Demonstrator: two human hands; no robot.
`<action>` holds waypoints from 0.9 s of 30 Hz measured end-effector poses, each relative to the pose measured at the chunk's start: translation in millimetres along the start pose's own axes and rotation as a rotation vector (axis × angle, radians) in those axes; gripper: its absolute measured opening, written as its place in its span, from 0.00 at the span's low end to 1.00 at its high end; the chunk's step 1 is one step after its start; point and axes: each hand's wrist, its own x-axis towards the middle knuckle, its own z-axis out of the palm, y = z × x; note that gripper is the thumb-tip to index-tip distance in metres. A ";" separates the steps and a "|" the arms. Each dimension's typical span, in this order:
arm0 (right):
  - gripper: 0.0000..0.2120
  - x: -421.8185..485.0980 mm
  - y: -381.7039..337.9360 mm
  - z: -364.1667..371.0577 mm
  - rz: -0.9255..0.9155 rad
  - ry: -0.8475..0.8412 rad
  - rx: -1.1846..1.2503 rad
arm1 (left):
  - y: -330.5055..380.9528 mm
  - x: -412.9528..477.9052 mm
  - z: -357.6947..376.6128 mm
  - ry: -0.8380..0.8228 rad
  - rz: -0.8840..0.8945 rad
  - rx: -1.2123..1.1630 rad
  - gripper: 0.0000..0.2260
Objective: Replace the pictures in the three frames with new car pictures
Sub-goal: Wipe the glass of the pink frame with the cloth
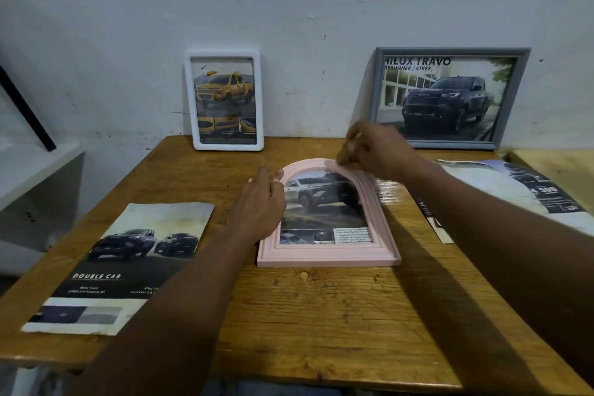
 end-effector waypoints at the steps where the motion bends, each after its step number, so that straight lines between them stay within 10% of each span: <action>1: 0.11 -6.0 4.7 10.1 -0.013 -0.074 -0.081 | 0.1 -0.4 -0.5 0.000 0.002 0.003 0.23; 9: 0.30 -30.8 16.1 40.4 -0.086 -0.338 -0.267 | -1.3 0.3 0.4 -0.005 0.024 0.028 0.22; 27: 0.40 -211.6 -71.3 64.1 0.019 -0.165 -0.303 | 5.5 -5.5 1.0 0.000 -0.030 0.048 0.24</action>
